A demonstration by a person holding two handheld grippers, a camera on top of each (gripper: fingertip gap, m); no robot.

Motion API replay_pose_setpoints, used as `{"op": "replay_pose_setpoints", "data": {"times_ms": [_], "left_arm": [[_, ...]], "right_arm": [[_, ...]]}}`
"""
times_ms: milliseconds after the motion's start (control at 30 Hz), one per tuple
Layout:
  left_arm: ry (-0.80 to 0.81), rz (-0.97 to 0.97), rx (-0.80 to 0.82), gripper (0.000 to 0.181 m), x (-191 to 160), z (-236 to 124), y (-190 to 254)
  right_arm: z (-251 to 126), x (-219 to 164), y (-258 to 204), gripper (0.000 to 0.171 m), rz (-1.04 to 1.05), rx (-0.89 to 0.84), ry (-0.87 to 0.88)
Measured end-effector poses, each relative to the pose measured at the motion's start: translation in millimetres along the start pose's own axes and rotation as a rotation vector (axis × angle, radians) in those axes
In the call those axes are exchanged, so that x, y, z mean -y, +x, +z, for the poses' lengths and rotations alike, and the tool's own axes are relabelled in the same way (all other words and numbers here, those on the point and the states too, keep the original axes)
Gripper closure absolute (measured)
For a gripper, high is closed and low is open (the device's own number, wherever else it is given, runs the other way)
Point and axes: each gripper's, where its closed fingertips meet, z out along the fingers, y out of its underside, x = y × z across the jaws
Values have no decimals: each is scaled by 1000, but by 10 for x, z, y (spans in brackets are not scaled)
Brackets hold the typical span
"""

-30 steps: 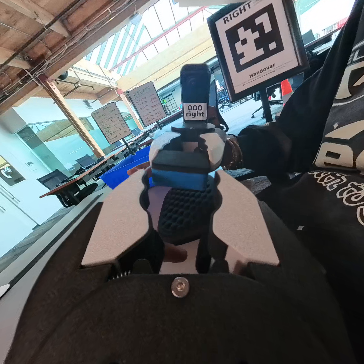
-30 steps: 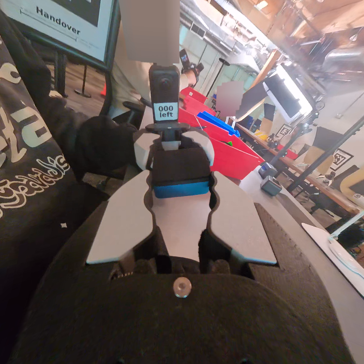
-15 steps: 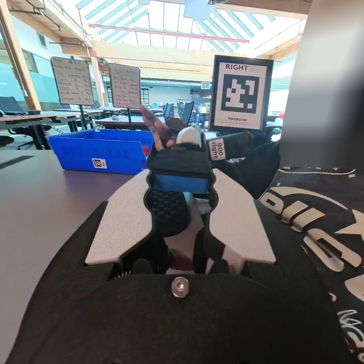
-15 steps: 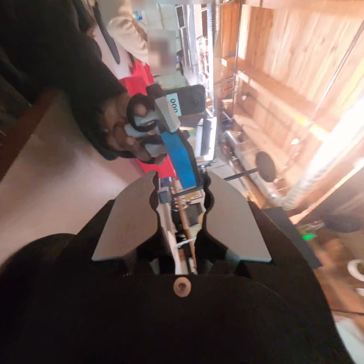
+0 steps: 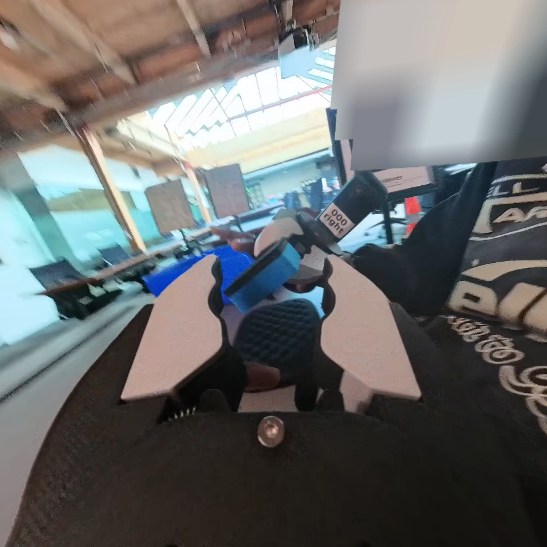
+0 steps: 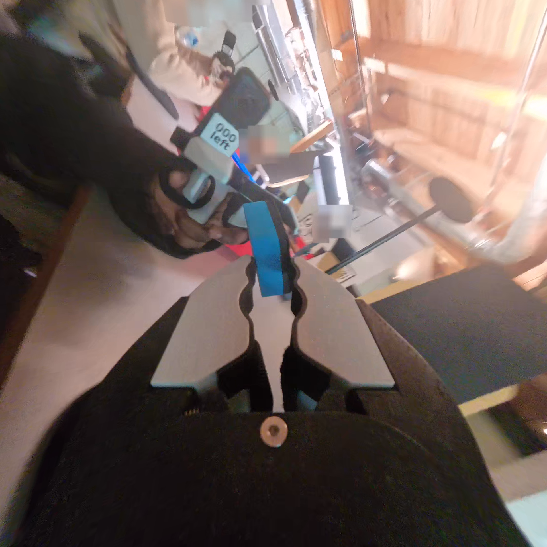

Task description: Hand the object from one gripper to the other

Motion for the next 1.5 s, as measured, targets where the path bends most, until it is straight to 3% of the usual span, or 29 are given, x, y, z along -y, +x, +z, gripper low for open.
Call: {"op": "replay_pose_setpoints", "data": {"times_ms": [67,200,267,467,500,600,733,833,1033,1100,1233,1367,1500], "left_arm": [[-7,99,43,117,0,5,-29],[-102,184,82,140,-149,44,-68],[-127,182,96,159,-185,46,-93],[-160,17,57,161,-216,17,-107],[-152,-43,54,161,-208,10,-126],[-125,-251,38,161,-190,-40,-190],[-99,-429,-16,161,-176,-57,-179],[-142,-469,-61,161,-244,-33,-100],[-175,-461,-82,161,-295,-11,-48],[-155,-324,-64,156,-264,6,-38],[-65,35,3,112,-126,56,17],[-118,135,-16,106,-226,94,86],[-174,177,-24,115,-324,112,108]], "right_arm": [[-13,-29,27,150,220,46,23],[-33,-32,36,150,507,123,70],[-36,-40,34,150,543,135,71],[-17,-55,19,150,576,143,60],[-19,-54,42,147,543,120,73],[-35,-18,133,100,309,-14,121],[8,-66,10,82,-115,-50,13],[28,-27,-31,91,-273,-78,2],[51,-26,-126,116,-360,-46,-27],[47,-57,-110,116,-272,-24,-50],[17,-35,-116,116,119,100,-9],[-7,24,-163,117,489,226,64],[-17,22,-201,117,593,279,69]]}}
